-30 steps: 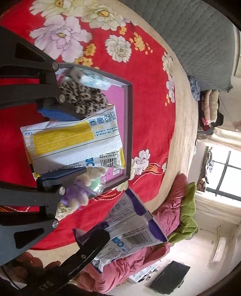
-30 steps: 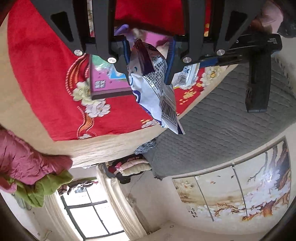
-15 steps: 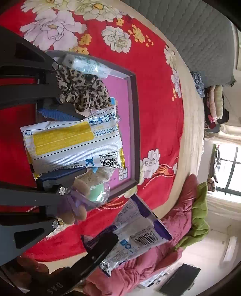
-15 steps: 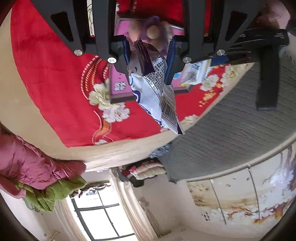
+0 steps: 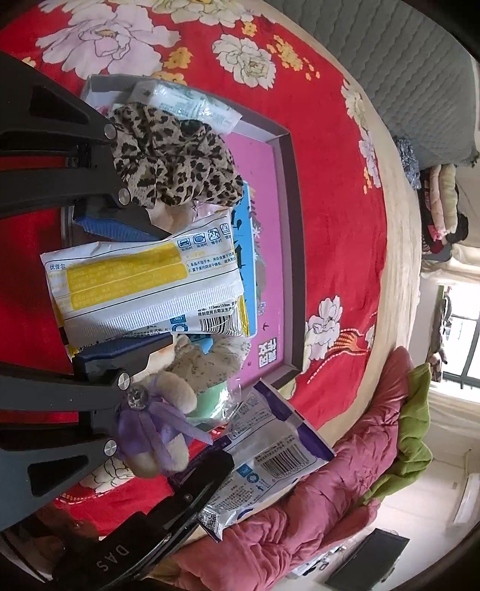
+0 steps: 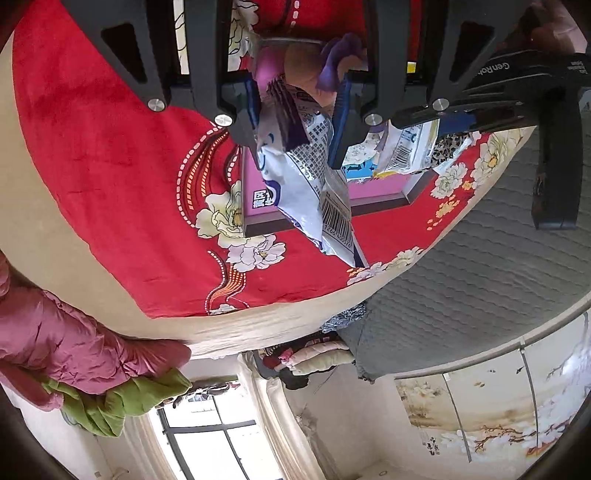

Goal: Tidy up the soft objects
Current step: 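Carry the packet over the box with left tool while right carries the snack bag there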

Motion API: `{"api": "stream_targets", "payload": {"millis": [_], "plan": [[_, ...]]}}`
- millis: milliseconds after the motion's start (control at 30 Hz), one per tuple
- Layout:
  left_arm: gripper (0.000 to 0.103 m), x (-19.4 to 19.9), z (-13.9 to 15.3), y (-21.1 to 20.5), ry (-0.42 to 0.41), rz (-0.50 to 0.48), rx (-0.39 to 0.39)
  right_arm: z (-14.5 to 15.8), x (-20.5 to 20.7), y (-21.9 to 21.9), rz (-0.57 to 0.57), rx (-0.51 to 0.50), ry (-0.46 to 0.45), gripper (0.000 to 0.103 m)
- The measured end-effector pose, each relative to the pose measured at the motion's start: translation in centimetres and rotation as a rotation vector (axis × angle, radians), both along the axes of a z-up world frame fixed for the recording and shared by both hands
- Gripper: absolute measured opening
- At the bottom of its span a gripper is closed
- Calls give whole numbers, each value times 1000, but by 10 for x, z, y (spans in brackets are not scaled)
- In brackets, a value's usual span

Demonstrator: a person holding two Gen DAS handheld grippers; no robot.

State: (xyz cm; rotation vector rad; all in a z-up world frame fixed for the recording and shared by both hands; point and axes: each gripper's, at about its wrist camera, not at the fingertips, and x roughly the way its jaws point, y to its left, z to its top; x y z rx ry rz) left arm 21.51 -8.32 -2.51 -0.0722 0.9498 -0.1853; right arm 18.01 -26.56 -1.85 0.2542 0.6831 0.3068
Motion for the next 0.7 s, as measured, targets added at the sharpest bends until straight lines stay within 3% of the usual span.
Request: {"api": "stream_targets", "payload": {"millis": [700], "plan": [[47,7,-14,0,7,-3,42,-16,22,14,69,-1,65,32]]}}
